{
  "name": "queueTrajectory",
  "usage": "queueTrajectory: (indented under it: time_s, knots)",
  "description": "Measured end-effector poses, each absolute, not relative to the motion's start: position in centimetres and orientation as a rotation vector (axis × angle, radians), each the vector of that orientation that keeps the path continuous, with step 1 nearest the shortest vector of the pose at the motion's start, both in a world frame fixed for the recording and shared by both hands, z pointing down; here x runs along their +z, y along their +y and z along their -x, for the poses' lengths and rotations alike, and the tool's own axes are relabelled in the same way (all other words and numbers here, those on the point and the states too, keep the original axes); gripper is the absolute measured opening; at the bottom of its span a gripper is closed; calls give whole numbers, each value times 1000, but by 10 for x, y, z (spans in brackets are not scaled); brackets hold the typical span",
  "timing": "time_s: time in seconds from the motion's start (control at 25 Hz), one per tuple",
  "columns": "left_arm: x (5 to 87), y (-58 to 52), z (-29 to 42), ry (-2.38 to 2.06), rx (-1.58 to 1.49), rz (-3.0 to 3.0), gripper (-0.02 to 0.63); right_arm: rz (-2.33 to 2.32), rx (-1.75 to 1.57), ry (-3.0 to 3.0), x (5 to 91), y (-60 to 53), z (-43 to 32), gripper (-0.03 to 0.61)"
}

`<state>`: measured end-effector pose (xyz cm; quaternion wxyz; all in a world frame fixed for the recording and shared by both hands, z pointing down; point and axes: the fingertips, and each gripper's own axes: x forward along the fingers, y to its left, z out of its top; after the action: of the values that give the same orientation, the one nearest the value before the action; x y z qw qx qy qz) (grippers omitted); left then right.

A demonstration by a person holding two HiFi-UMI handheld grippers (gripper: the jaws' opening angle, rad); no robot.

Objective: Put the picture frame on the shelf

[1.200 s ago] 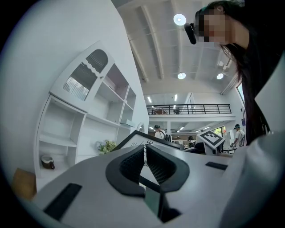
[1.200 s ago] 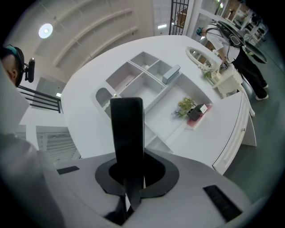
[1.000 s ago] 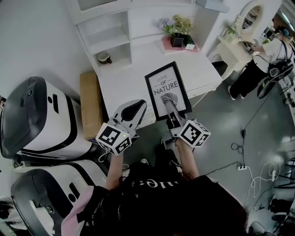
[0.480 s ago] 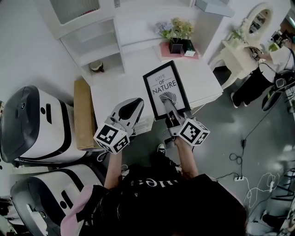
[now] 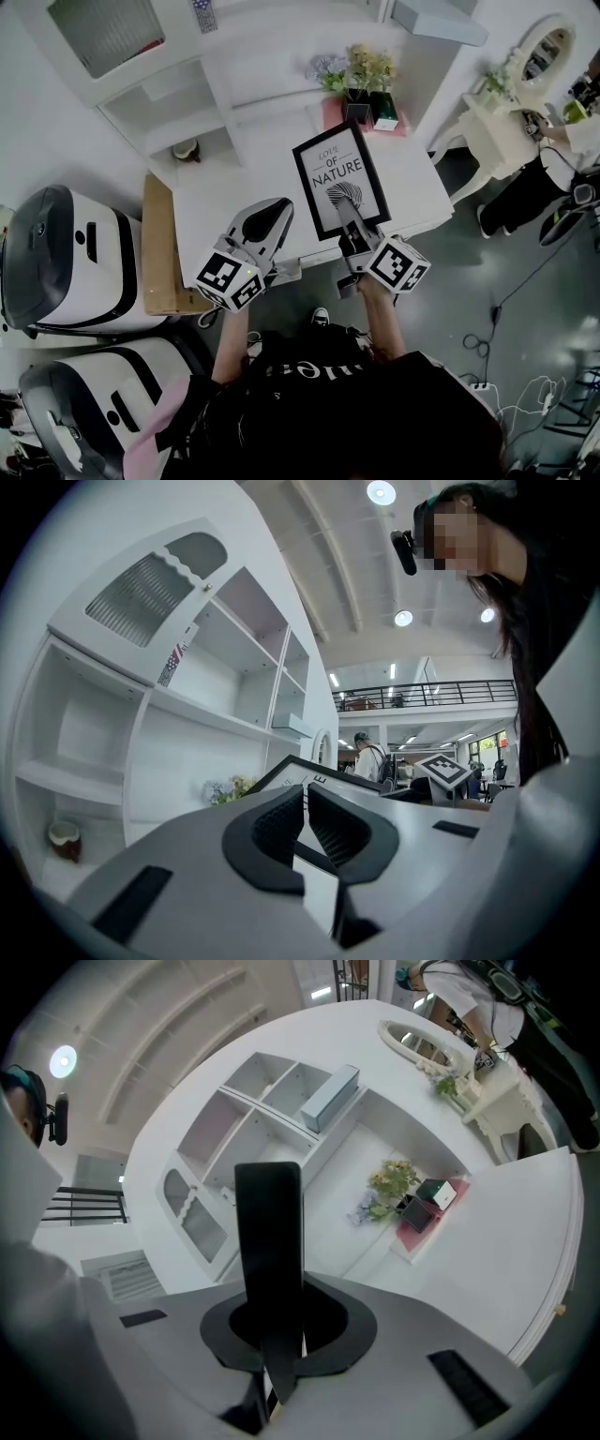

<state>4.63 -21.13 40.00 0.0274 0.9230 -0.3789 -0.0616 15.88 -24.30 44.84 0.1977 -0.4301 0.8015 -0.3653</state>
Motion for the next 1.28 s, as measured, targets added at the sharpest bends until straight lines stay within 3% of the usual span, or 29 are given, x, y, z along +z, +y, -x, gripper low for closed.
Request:
queueTrajectory:
  time_s: [0.56,1.28]
  knots:
    - [397,-281,-62,-1144,-51,-2936,28,1196,-921,2303,422,-323,-188,52]
    - [384,-349,-15,-981,-63,-3021,27,1103,-607,2351,284,-406,-151,52]
